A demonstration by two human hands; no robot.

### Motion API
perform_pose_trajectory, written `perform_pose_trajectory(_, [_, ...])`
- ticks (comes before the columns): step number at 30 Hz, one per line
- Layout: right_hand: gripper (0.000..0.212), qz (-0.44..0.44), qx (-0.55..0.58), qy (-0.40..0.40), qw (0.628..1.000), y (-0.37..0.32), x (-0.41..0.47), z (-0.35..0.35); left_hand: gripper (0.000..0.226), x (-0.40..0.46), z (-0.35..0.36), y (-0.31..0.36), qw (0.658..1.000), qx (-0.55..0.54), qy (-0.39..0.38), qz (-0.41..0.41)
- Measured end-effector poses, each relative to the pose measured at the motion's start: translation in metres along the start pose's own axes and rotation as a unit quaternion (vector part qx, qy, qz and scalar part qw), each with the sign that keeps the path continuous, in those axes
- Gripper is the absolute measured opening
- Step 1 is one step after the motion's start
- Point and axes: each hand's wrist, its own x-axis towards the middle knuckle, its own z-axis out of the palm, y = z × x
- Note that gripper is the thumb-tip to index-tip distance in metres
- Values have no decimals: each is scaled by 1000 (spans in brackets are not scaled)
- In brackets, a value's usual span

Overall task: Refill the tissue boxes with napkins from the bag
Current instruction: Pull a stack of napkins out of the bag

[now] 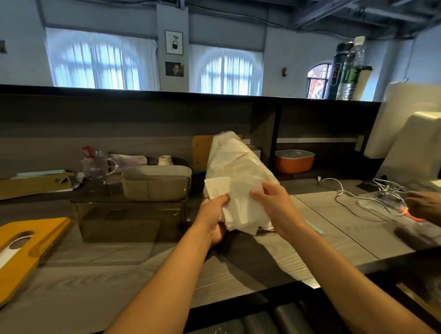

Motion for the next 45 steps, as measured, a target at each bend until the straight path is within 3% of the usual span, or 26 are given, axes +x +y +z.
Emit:
perform_pose_trajectory(6, [31,13,-12,15,1000,17,-2,9,25,-5,0,1,999,-43,-24,17])
perform_pose_trajectory(10, [22,86,26,-14,996,19,4,5,36,2,-1,-1,997,-17,-2,76])
perform_pose_trajectory(17, [19,12,27,65,997,11,18,-3,29,8,-3,3,991,-70,47,104])
perform_pose_trajectory(21, [9,-75,151,55,984,-14,23,2,24,16,-9,3,989,-57,86,104])
perform_pose_trajectory(24, [12,-43,237,2,971,-15,28,15,38,22,-13,1,990,-53,99,88])
perform_pose_trajectory(27, [18,-13,114,16,993,3,30,31,39,23,-11,-4,991,-34,79,103])
perform_pose_trajectory(30, [19,-37,24,24,999,12,31,37,43,21,-10,-7,994,-38,36,98])
perform_pose_trajectory(38, [33,-66,53,-24,996,16,25,33,39,18,-9,-6,986,-12,45,159])
perform_pose_trajectory(41, [19,-57,51,-33,997,17,20,28,45,16,-11,-5,985,-7,47,168])
perform_pose_trajectory(45, [14,-55,88,0,995,15,18,23,34,11,-12,-3,990,-34,27,131])
